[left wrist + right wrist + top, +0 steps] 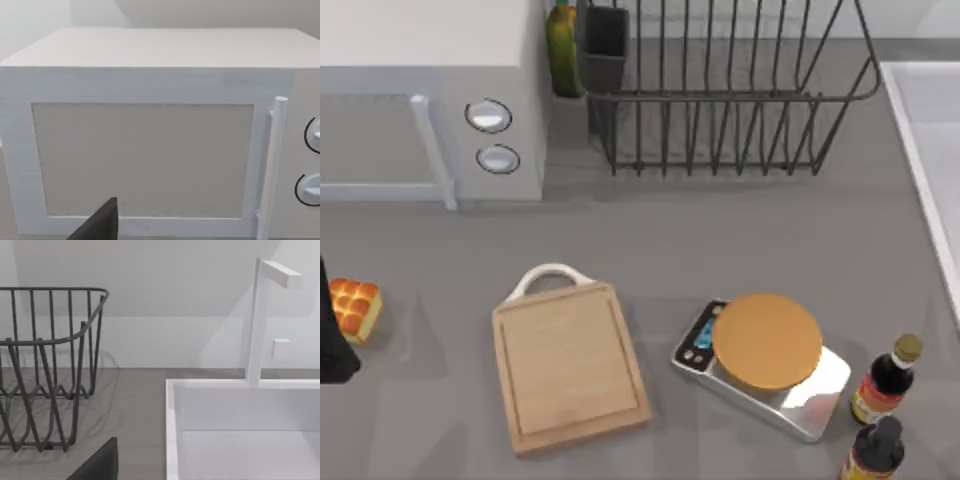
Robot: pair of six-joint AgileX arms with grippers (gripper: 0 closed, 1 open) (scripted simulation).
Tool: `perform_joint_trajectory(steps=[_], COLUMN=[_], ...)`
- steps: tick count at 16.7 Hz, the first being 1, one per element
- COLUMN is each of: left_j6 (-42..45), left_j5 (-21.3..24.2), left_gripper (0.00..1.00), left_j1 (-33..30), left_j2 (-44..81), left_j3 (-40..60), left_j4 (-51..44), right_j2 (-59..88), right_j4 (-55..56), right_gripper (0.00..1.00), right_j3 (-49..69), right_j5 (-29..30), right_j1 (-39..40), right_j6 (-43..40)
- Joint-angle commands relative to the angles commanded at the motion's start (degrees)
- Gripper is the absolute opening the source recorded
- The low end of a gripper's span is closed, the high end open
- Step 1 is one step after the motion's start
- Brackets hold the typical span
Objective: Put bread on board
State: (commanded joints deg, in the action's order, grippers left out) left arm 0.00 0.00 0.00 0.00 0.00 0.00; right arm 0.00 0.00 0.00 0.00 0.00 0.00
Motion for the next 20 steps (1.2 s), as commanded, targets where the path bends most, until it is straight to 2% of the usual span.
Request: perform_joint_trajectory(steps=[4, 8, 11, 20], left_j6=[0.34, 2.14, 4.10, 10.43], left_j5=[-0.06, -0.13, -0.07, 0.11], left_gripper=[1.00, 1.00, 1.00, 1.00], left_j1=[0.08, 0.23, 0.29, 0.74], left_j2=[1.82, 12.73, 27.18, 80.54], left_j3=[1.74, 10.96, 20.88, 52.47], left_j4=[-1.24, -8.08, -16.07, -43.85], right_j2=[0.00, 0.00, 0.00, 0.00], right_j4=[0.00, 0.00, 0.00, 0.00], right_gripper=[1.00, 1.00, 1.00, 1.00], right_j3=[0.00, 0.00, 0.00, 0.00], right_j5=[0.00, 0.00, 0.00, 0.00], right_j1=[0.00, 0.00, 0.00, 0.00], right_j6=[0.00, 0.00, 0.00, 0.00])
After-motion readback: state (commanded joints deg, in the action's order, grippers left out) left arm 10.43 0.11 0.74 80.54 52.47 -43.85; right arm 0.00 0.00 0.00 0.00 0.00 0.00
